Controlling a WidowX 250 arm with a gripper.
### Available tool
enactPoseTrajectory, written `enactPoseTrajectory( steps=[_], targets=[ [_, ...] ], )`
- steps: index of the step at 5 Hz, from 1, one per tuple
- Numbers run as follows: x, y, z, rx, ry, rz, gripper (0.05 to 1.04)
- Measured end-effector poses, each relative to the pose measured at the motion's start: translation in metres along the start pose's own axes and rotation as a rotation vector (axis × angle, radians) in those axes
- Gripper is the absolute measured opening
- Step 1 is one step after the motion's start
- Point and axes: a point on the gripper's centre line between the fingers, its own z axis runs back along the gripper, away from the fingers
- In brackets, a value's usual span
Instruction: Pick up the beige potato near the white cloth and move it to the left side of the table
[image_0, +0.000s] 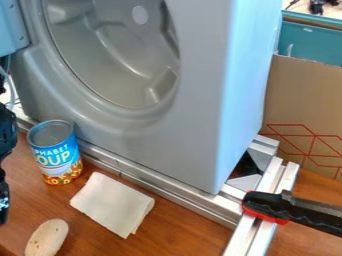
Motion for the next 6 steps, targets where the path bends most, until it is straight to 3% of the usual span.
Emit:
enactPoseTrajectory(
  steps=[1, 3, 5, 6],
  targets=[
    [-0.001, -0.001, -0.002, -0.005, 0.008, 0.005, 1.000],
    [0.052, 0.005, -0.032, -0.006, 0.014, 0.142, 1.001],
    [0.082, -0.002, -0.065, -0.050, 0.091, 0.239, 1.000],
    [0.083, -0.006, -0.070, -0.038, 0.114, 0.271, 1.000]
  ],
)
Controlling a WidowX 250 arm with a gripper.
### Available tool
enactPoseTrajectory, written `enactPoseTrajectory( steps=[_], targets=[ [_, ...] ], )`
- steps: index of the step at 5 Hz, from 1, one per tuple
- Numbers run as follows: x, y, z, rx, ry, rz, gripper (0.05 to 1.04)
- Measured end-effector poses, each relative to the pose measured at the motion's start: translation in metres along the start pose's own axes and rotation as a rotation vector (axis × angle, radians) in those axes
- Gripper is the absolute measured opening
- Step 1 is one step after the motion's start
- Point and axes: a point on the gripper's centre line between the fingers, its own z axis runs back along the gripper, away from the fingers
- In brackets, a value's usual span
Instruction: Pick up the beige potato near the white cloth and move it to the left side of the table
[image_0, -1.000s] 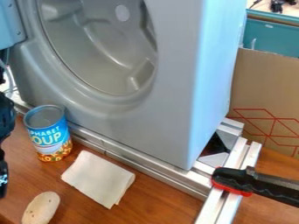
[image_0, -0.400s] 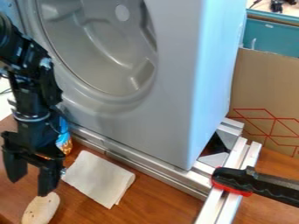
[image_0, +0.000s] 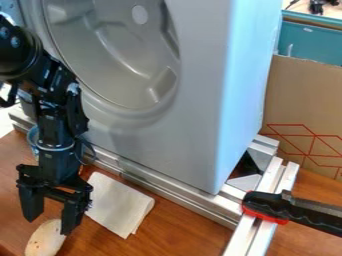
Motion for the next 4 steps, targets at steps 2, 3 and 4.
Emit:
enactPoseTrajectory(
  steps=[2, 3, 4],
  targets=[
    [-0.002, 0.008, -0.018, 0.062, 0.049, 0.018, 1.000],
    [-0.002, 0.012, -0.025, 0.089, 0.071, 0.013, 1.000],
    [-0.001, 0.013, -0.030, 0.092, 0.084, 0.006, 0.947]
  ],
)
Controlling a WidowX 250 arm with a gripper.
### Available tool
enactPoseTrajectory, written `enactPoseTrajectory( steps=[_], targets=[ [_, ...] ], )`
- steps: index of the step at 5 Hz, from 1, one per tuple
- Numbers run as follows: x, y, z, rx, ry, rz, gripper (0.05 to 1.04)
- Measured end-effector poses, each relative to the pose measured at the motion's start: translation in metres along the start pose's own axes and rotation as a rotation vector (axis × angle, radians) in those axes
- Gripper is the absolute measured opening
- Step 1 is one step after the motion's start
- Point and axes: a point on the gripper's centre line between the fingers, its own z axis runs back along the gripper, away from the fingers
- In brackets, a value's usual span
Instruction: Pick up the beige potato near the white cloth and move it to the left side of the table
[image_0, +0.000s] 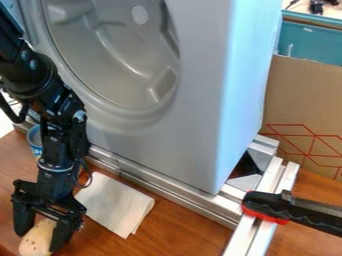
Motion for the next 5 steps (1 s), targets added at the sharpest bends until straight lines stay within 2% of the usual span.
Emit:
enactPoseTrajectory(
  steps=[1, 2, 3, 4, 5],
  targets=[
    [0.000, 0.000, 0.000, 0.001, -0.002, -0.003, 0.720],
    [-0.004, 0.001, 0.009, -0.005, -0.029, -0.002, 0.661],
    [-0.006, 0.018, 0.022, -0.033, -0.064, 0.039, 0.659],
    [-0.003, 0.040, 0.039, -0.011, -0.119, 0.075, 0.659],
    [0.008, 0.083, 0.036, 0.004, -0.108, 0.151, 0.659]
  ],
)
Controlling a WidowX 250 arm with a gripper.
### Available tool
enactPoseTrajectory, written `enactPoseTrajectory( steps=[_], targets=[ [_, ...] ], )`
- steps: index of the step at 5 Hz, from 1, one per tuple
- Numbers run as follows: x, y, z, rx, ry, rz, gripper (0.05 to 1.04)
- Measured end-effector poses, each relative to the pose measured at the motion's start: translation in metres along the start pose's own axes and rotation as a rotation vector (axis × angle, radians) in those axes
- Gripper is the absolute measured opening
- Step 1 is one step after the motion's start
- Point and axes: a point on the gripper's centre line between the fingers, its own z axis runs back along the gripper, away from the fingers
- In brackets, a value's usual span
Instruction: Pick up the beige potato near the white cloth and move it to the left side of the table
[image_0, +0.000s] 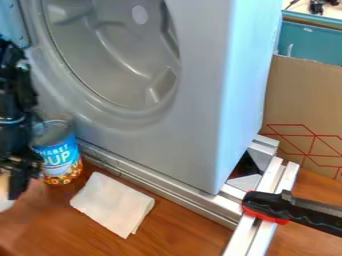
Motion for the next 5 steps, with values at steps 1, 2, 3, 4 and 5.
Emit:
enactPoseTrajectory(
  steps=[1, 2, 3, 4, 5],
  targets=[
    [0.014, 0.027, -0.010, -0.008, 0.037, 0.059, 0.659],
    [0.014, 0.048, -0.018, 0.007, 0.055, 0.080, 0.659],
    [0.015, 0.048, -0.029, 0.000, 0.070, 0.076, 0.659],
    [0.016, 0.043, -0.033, -0.019, 0.050, 0.055, 0.659],
    [0.011, 0.032, -0.040, -0.057, 0.057, 0.041, 0.659]
  ],
)
